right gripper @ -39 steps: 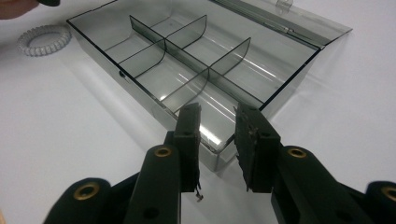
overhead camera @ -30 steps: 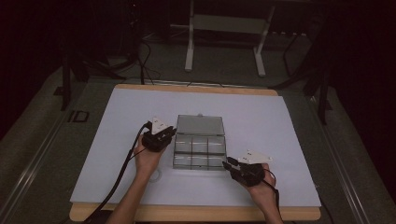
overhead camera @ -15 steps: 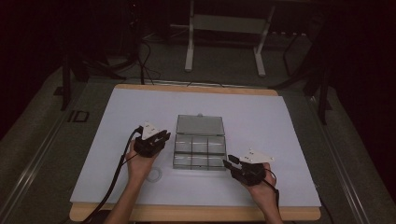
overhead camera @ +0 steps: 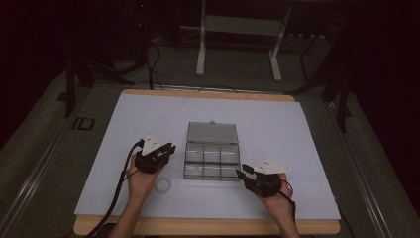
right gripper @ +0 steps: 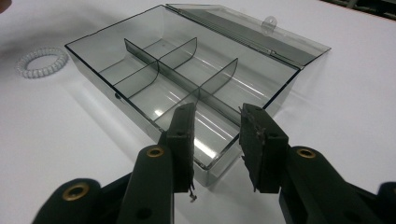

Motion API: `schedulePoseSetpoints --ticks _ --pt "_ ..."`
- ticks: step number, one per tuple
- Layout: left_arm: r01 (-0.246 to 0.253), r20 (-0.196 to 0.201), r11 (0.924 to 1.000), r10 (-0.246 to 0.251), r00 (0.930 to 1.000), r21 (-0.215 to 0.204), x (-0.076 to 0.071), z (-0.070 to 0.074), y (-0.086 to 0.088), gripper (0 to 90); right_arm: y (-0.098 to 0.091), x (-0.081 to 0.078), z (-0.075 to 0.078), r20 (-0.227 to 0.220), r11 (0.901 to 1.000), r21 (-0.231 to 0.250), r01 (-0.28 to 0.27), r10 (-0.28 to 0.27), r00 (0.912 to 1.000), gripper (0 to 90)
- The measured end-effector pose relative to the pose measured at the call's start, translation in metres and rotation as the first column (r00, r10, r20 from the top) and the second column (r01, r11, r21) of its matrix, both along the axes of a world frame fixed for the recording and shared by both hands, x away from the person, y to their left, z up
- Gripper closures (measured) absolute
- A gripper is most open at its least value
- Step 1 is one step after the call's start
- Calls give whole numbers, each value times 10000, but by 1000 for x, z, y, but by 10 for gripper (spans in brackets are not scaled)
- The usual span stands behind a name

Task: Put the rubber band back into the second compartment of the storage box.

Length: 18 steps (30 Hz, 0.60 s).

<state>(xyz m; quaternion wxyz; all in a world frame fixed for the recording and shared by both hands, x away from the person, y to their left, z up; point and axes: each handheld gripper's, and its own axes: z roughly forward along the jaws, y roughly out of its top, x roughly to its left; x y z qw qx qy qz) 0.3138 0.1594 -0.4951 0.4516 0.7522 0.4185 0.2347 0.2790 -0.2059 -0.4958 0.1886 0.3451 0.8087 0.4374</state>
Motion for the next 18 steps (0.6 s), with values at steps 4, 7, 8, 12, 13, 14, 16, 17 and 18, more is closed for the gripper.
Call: schedulePoseSetpoints --ticks 4,7,8,12,13,14,16,17,18 --pt "19 -40 10000 -19 10000 21 -6 0 4 775 -1 0 1 -27 10000 41 18 -18 10000 655" --pt "-45 -30 10000 45 10000 79 -10 -1 7 775 -1 0 1 0 10000 35 5 -5 10000 654" --pt "-64 -52 10000 65 10000 69 -11 -2 8 775 -1 0 1 -1 10000 31 10 -10 10000 654" --pt "-128 -128 9999 129 9998 71 -14 -5 12 775 -1 0 1 2 10000 12 6 -6 10000 648" --pt "-145 -147 9999 145 9998 64 -15 -6 13 775 -1 0 1 -11 10000 19 13 -13 10000 645" --pt "-159 -170 9999 160 9997 37 -16 -6 14 774 -2 0 1 -1 10000 25 31 -31 10000 644" --pt "-146 -210 9999 148 9997 88 -18 -7 15 772 -2 0 2 4 10000 52 48 -48 10000 640" --pt "-140 -220 9998 143 9997 135 -19 -7 15 771 -3 0 2 0 10000 65 43 -43 10000 633" --pt "-114 -214 9998 117 9997 157 -19 -7 16 770 -3 0 2 -38 9999 105 20 -20 10000 625"
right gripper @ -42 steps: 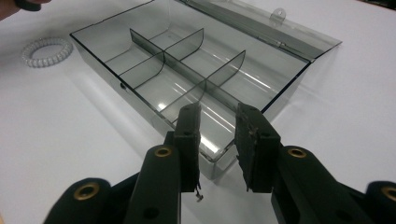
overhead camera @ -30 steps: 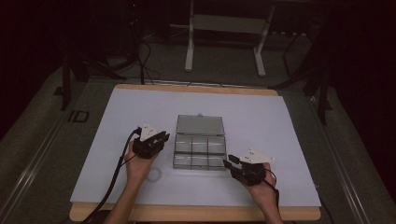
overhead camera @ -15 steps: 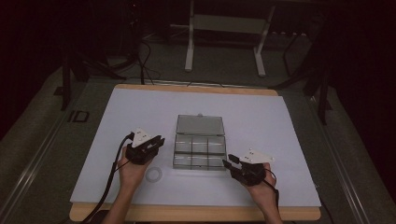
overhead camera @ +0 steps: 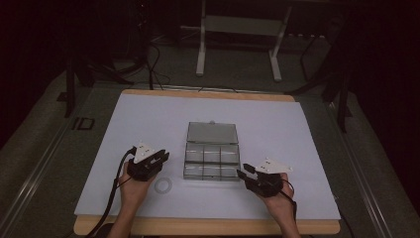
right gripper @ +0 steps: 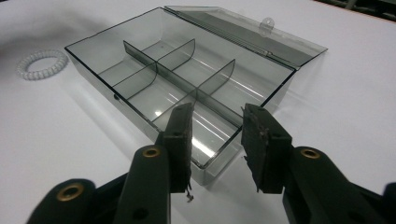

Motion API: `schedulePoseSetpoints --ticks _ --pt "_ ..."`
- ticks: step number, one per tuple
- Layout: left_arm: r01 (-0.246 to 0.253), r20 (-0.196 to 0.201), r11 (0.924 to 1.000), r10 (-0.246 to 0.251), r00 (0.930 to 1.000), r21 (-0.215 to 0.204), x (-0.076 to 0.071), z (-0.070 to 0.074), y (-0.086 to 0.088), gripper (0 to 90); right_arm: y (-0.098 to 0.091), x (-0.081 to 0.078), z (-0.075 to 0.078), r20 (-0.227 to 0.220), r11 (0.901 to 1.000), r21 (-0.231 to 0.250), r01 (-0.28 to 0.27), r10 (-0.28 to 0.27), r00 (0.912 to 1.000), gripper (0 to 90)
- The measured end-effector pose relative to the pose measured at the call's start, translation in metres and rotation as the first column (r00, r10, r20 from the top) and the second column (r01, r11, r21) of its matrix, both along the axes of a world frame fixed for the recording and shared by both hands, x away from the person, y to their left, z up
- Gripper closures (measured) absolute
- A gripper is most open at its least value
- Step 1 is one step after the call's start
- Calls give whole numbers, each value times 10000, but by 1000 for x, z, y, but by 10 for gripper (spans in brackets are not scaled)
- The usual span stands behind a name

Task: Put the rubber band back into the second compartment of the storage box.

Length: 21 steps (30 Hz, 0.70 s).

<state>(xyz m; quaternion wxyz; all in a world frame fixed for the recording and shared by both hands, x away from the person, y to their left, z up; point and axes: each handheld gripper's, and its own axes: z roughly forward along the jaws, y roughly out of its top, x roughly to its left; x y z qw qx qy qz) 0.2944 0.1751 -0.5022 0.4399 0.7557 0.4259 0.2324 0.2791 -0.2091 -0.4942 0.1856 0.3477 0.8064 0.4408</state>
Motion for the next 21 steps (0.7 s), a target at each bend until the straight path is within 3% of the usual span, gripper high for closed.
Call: schedulePoseSetpoints --ticks 7,21 --pt "-52 -16 10000 52 10000 37 -7 0 6 766 2 0 -1 86 9997 -226 -88 89 9999 601" --pt "-66 -479 9997 78 9988 242 -25 -11 16 772 5 -1 -2 42 9992 -311 -241 242 9997 594"
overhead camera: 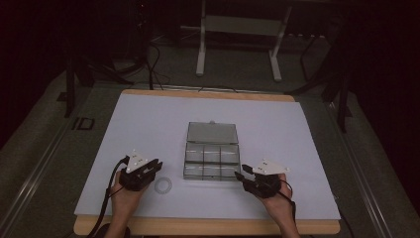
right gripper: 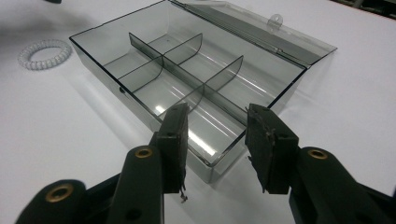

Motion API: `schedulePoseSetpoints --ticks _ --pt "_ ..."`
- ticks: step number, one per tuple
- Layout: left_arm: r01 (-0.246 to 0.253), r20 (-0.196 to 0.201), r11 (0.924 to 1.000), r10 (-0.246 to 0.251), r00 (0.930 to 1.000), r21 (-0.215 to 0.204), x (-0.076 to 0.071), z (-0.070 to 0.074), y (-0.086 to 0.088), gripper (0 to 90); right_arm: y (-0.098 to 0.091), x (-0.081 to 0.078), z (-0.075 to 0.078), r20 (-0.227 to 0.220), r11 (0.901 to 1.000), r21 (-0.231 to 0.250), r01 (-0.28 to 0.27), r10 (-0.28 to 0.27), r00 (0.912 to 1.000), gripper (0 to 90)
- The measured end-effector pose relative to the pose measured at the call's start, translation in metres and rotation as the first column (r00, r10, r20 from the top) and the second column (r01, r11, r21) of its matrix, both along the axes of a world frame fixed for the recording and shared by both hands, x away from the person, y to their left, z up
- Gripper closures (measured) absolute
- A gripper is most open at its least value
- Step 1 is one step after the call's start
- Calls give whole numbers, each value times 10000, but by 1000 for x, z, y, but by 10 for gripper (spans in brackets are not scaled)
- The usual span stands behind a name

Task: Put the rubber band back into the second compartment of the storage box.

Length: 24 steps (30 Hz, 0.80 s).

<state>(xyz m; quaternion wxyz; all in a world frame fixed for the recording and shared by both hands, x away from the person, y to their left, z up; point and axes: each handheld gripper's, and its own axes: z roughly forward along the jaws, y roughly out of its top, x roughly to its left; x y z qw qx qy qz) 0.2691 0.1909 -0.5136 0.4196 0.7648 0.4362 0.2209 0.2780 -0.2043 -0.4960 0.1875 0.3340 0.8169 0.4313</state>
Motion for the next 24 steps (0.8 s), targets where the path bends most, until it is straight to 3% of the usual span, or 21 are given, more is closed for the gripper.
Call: schedulePoseSetpoints --ticks 14,24 --pt "314 -736 9986 -282 9969 420 -15 -11 -4 885 -1 0 2 21 10000 30 6 -6 10000 594" --pt "303 -1077 9977 -237 9939 608 -17 -16 -4 899 -2 0 2 39 10000 38 27 -27 10000 592"
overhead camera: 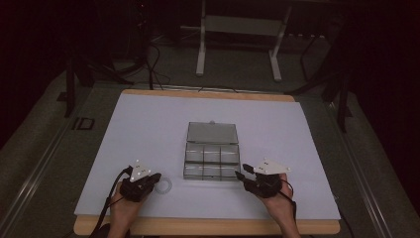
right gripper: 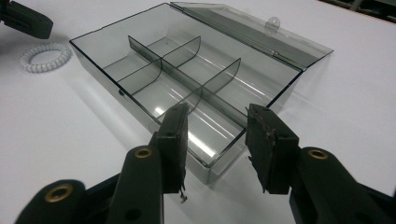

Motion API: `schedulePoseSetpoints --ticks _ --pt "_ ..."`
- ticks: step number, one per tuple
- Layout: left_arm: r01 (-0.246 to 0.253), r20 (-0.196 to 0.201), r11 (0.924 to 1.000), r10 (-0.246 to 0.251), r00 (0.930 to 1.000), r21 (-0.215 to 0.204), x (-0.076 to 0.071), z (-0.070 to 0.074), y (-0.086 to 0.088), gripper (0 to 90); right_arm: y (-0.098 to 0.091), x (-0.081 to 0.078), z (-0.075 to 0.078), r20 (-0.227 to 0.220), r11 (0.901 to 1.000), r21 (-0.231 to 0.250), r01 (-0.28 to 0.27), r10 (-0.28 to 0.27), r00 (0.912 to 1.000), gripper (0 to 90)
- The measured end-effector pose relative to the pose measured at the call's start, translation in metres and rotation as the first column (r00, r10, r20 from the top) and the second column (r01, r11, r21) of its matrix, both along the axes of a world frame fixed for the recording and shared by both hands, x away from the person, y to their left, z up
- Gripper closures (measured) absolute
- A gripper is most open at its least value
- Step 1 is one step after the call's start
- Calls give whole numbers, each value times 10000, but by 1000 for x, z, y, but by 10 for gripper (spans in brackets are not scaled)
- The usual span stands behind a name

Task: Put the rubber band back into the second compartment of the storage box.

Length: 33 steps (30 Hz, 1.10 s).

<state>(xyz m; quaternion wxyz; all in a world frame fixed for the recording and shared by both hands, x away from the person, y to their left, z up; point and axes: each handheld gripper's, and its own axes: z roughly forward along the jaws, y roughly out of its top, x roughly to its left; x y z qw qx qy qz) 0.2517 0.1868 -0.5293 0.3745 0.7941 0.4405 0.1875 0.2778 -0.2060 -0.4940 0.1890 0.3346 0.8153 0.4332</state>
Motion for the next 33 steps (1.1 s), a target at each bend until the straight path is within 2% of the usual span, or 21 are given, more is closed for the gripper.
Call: schedulePoseSetpoints --ticks 13,17,25,33 --pt "-365 -279 9993 367 9989 57 -6 -5 6 898 -1 0 0 6 10000 36 12 -12 10000 591" --pt "-320 -359 9994 323 9988 106 -8 -7 6 898 -1 0 0 -6 10000 37 16 -16 10000 591" --pt "-36 -394 9999 40 9992 125 -12 -9 0 895 0 0 -1 -32 10000 23 -10 10 10000 590" --pt "754 -298 9969 -747 9968 235 -5 -8 -20 886 0 1 -1 -34 10000 3 -26 26 10000 590"
